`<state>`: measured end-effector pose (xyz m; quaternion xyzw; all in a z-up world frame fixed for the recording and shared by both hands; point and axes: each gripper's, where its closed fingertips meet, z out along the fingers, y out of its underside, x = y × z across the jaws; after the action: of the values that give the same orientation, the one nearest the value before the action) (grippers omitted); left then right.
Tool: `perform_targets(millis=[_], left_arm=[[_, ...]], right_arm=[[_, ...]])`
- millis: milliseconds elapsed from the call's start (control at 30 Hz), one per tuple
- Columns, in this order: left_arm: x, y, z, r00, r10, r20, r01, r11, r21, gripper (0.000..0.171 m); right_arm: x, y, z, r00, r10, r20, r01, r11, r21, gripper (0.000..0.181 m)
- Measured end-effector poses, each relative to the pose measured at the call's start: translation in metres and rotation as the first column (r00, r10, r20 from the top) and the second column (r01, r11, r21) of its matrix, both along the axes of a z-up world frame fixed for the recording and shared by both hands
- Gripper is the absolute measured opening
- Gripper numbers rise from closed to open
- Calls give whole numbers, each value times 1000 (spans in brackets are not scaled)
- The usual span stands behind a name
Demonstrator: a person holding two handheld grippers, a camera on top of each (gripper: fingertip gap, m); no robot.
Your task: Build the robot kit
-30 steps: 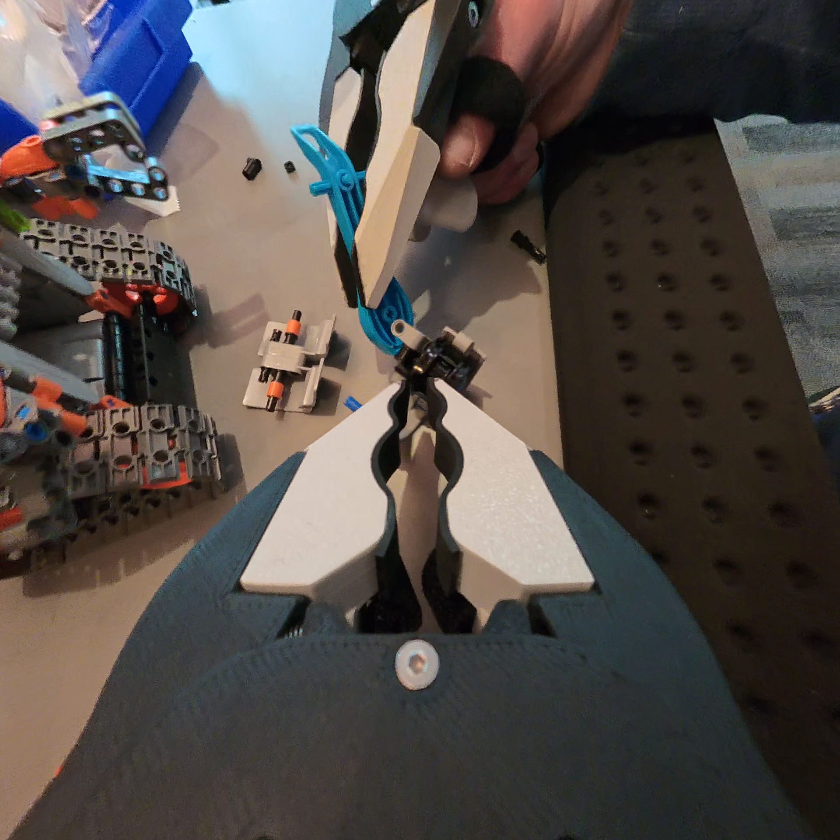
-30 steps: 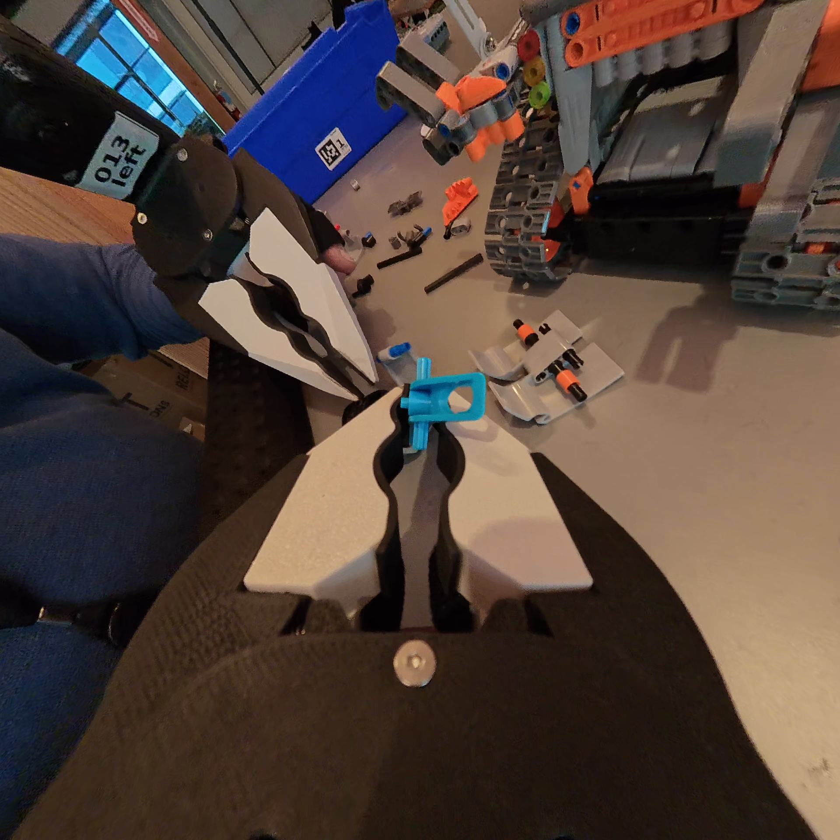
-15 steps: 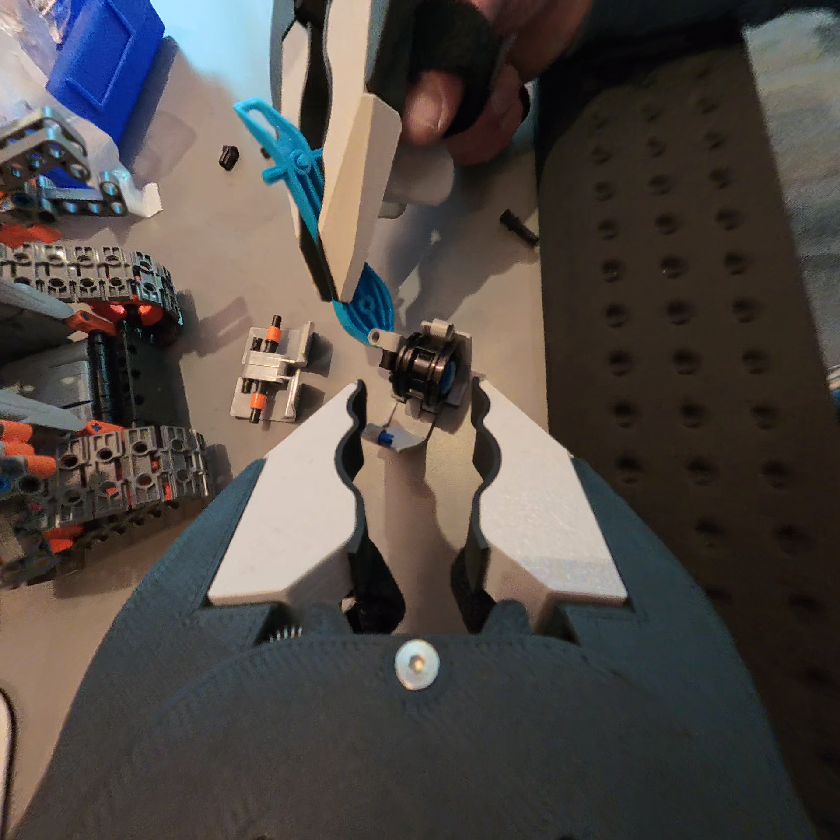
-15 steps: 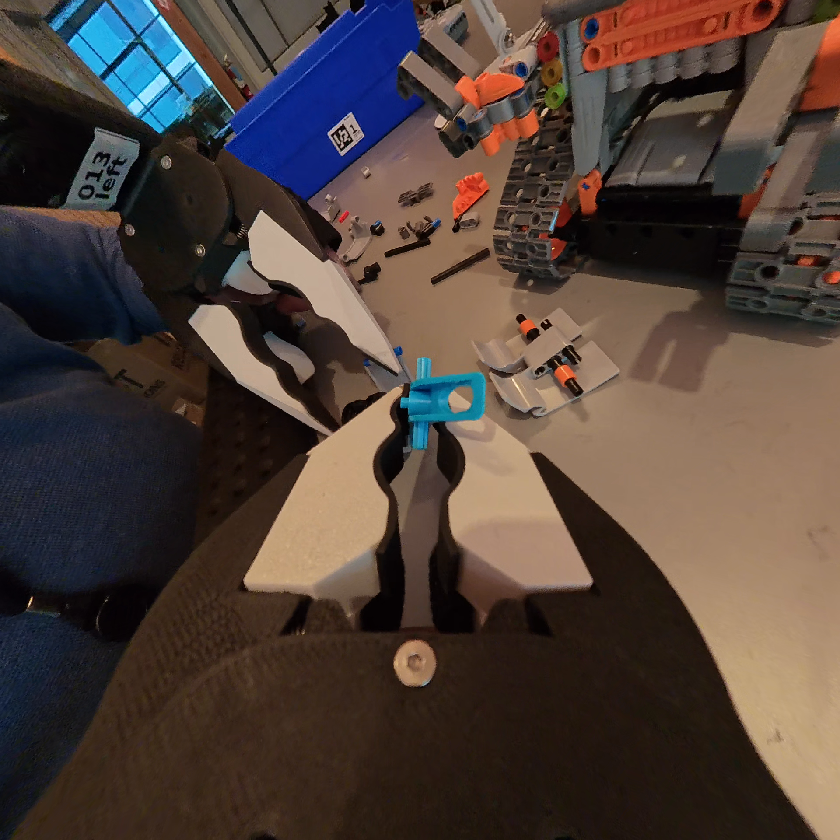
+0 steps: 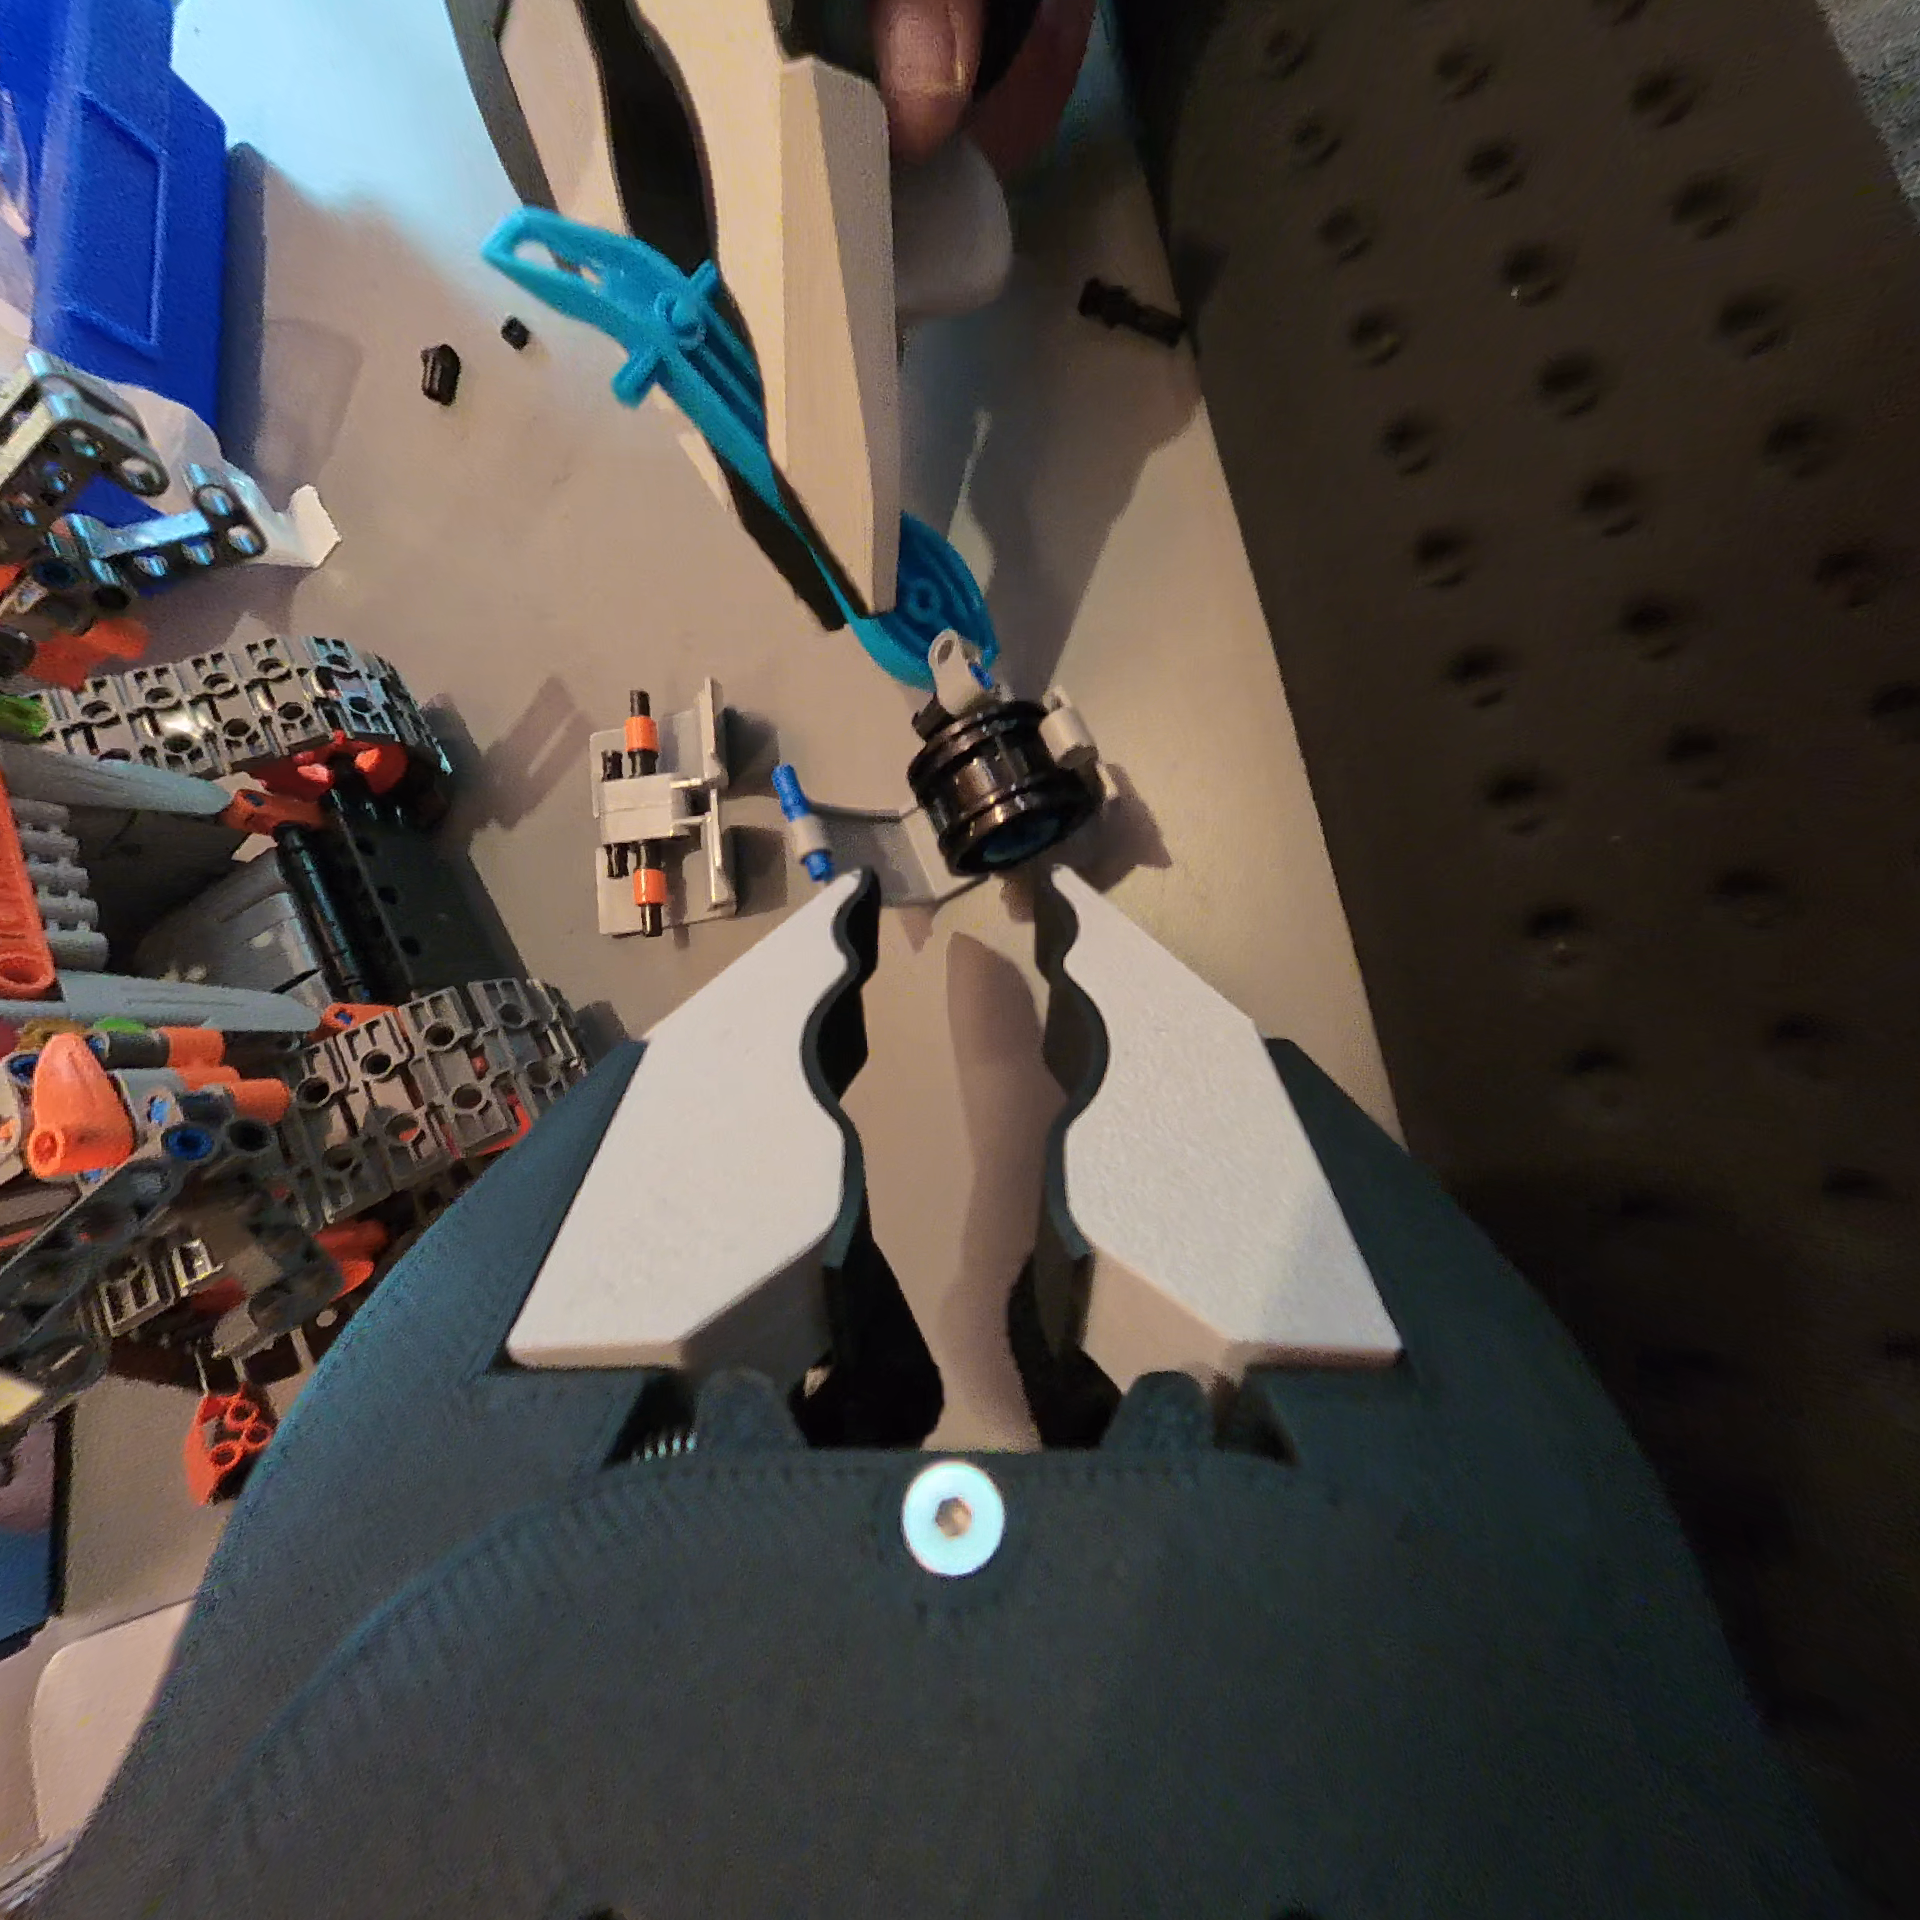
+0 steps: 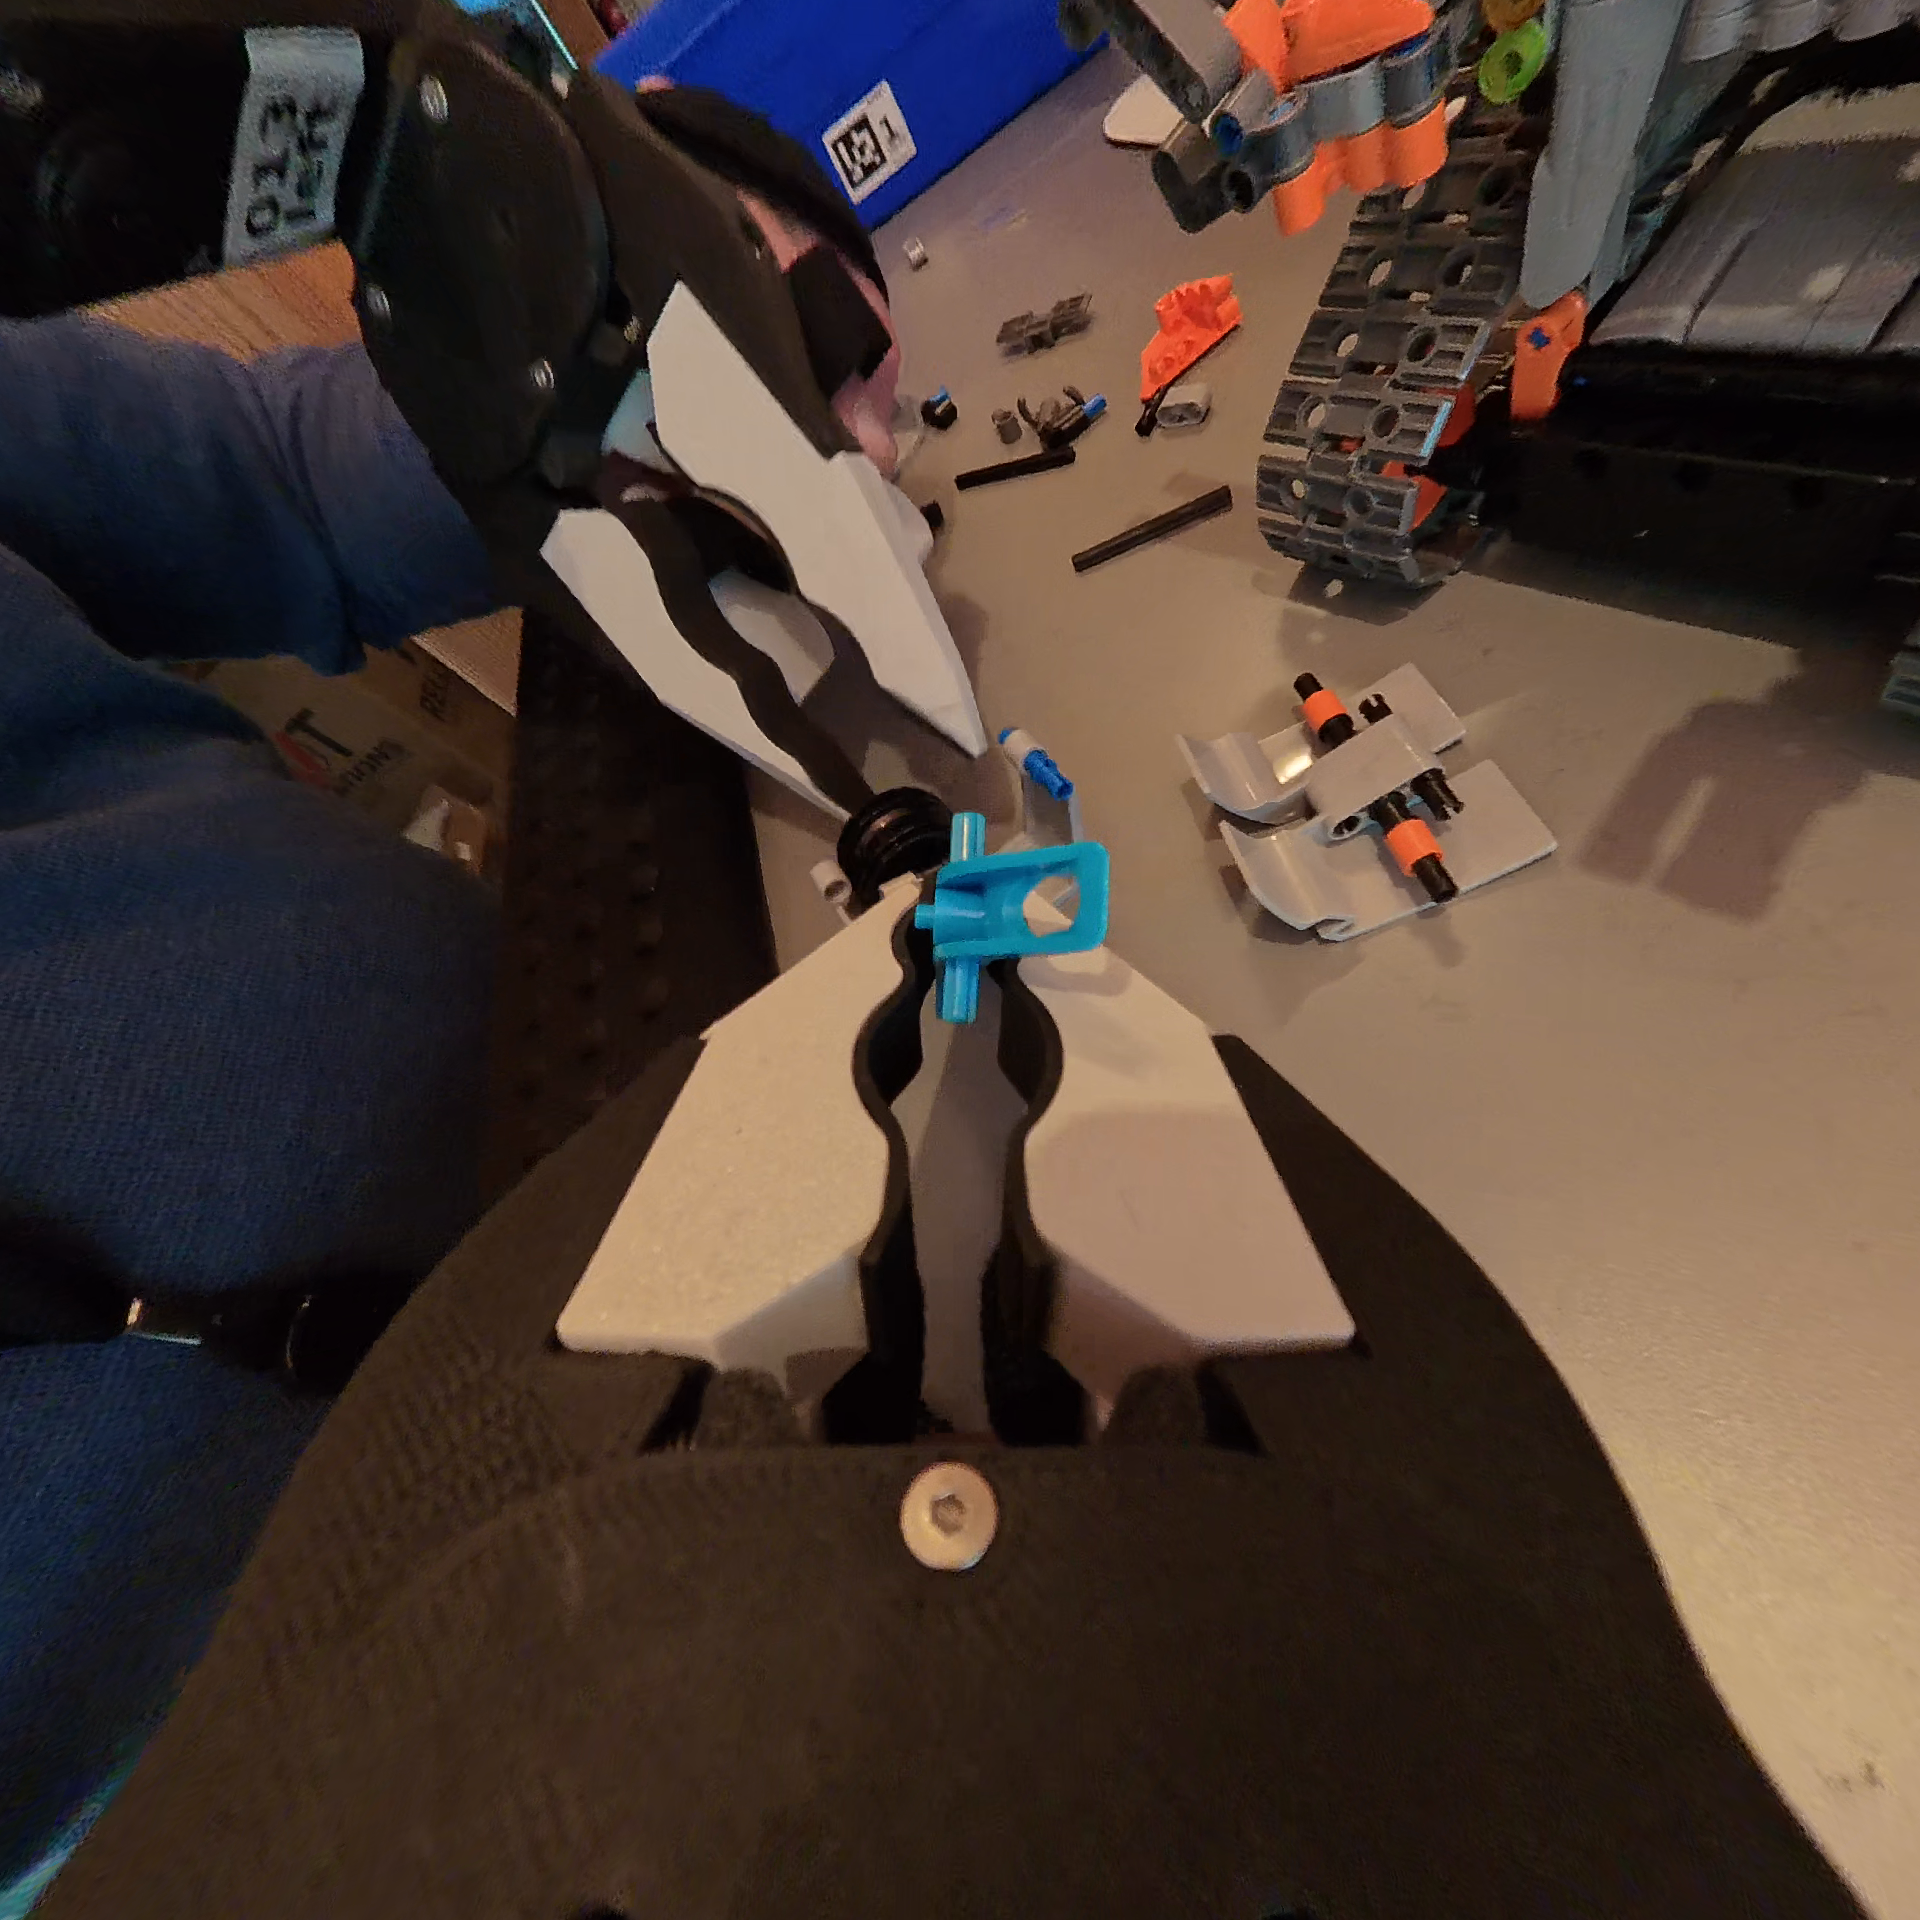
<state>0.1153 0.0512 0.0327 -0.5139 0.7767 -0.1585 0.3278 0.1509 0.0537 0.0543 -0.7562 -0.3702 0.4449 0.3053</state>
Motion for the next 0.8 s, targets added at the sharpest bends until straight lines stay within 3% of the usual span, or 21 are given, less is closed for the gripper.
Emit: perform_targets(millis=[267, 400, 533, 600, 700, 800], left_arm=[[3, -10, 8, 998, 41, 40, -36, 992, -121, 51], [21, -19, 41, 984, 76, 158, -52, 987, -154, 57], [51, -22, 81, 952, 106, 287, -41, 974, -222, 40], [63, -22, 88, 946, 112, 303, -28, 962, -270, 36], [72, -35, 88, 951, 89, 296, 35, 921, -388, 9], [74, -41, 94, 937, 101, 334, 82, 866, -493, 6]], right_arm=[[16, 3, -3, 980, -51, 194, 24, 990, 142, 5], [22, 6, 0, 933, -133, 333, 17, 945, 327, 5], [19, 3, 9, 850, -185, 493, -110, 854, 509, 5], [12, -3, 14, 835, -177, 521, -172, 815, 553, 5], [9, -6, 19, 812, -198, 549, -218, 769, 601, 5], [10, -10, 24, 833, -198, 516, -199, 764, 613, 6]])
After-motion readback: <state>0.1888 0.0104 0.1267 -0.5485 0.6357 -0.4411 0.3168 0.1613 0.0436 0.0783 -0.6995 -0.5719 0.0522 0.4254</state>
